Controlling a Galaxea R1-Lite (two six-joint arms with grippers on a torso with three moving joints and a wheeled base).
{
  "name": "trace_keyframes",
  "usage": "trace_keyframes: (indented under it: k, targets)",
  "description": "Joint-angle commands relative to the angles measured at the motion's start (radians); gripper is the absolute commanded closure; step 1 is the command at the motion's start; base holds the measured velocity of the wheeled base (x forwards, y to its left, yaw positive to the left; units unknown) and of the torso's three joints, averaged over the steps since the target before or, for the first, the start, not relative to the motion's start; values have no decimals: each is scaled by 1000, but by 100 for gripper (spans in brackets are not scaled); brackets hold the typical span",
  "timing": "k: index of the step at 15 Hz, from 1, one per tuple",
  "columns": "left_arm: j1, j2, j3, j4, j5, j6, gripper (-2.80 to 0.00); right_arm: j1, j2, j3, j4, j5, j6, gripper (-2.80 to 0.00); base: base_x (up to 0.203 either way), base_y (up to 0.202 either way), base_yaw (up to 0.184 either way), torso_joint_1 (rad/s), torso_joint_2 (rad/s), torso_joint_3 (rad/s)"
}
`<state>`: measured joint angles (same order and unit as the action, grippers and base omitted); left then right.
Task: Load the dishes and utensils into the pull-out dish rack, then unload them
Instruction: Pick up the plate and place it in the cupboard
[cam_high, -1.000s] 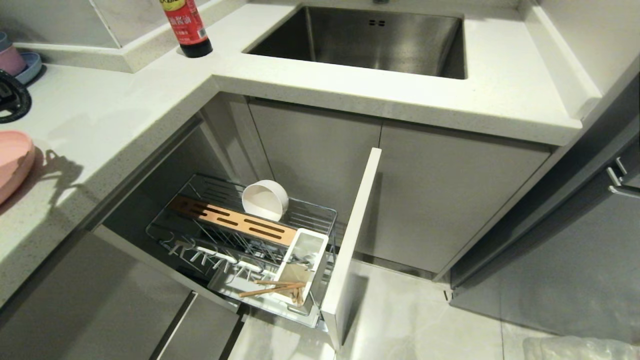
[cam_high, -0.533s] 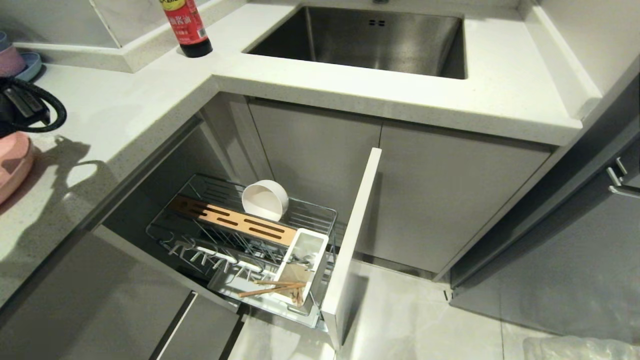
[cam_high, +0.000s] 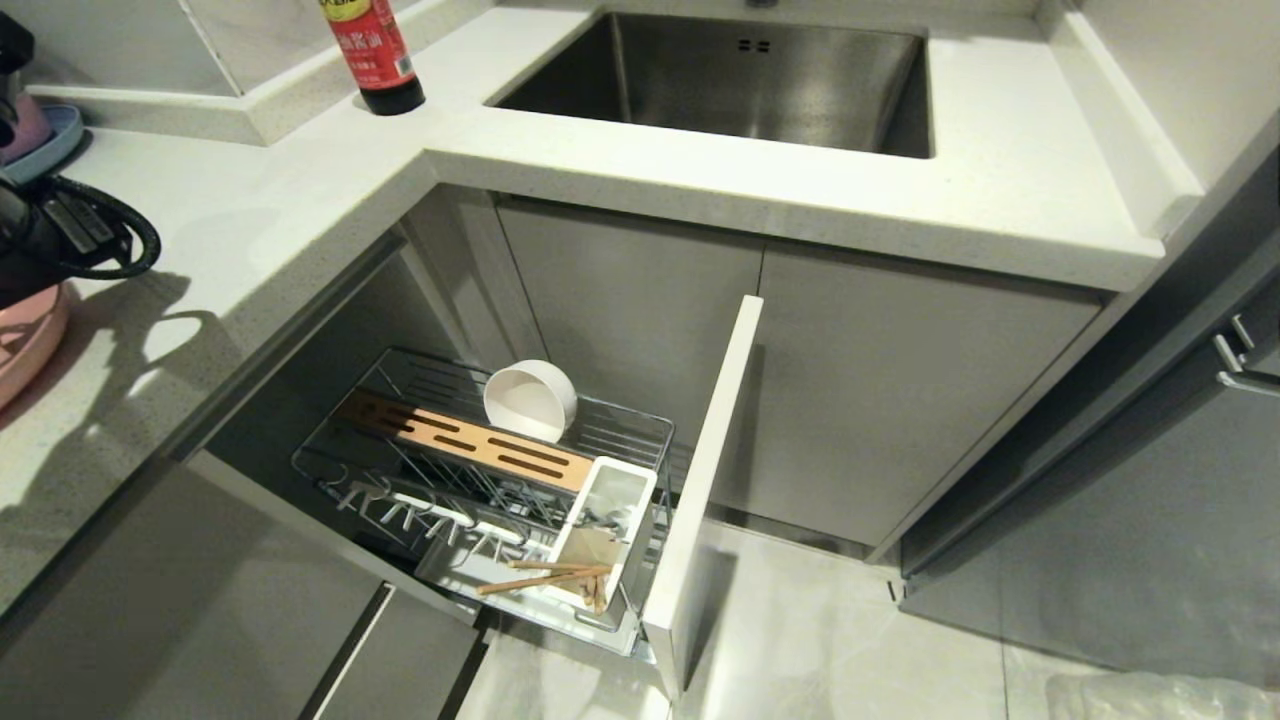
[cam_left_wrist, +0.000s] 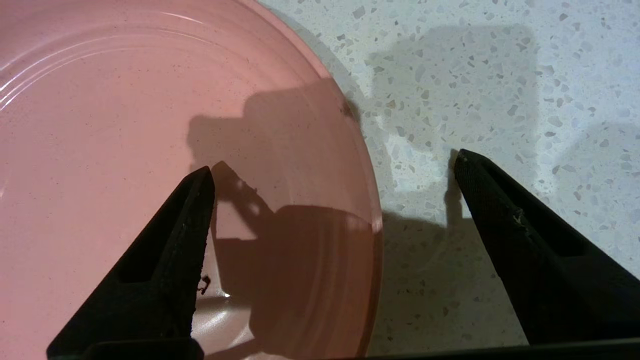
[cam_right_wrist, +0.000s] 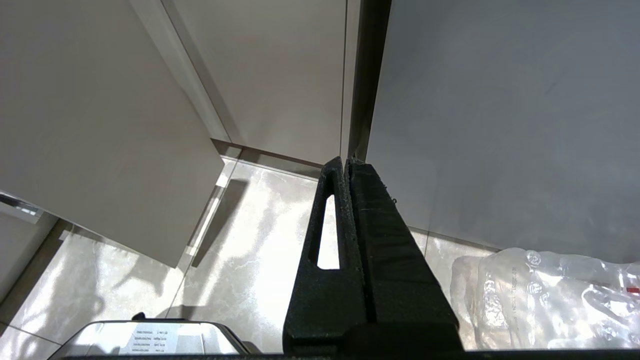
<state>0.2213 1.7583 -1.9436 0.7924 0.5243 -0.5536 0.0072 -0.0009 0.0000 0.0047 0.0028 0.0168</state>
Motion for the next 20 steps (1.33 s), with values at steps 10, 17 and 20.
trace_keyframes:
  k: [10,17,20]
  targets:
    - [3,-1,5,10,3,-28,0,0,-1,0,0,0,0,0,0,0,0,0,0,0]
    - [-9,-79,-1,7,2,-18,0,0,1,0,0,0,0,0,0,0,0,0,0,0]
    - [-48,-165,-1,-7,7,10,0,0,-1,0,0,0,0,0,0,0,0,0,0,0]
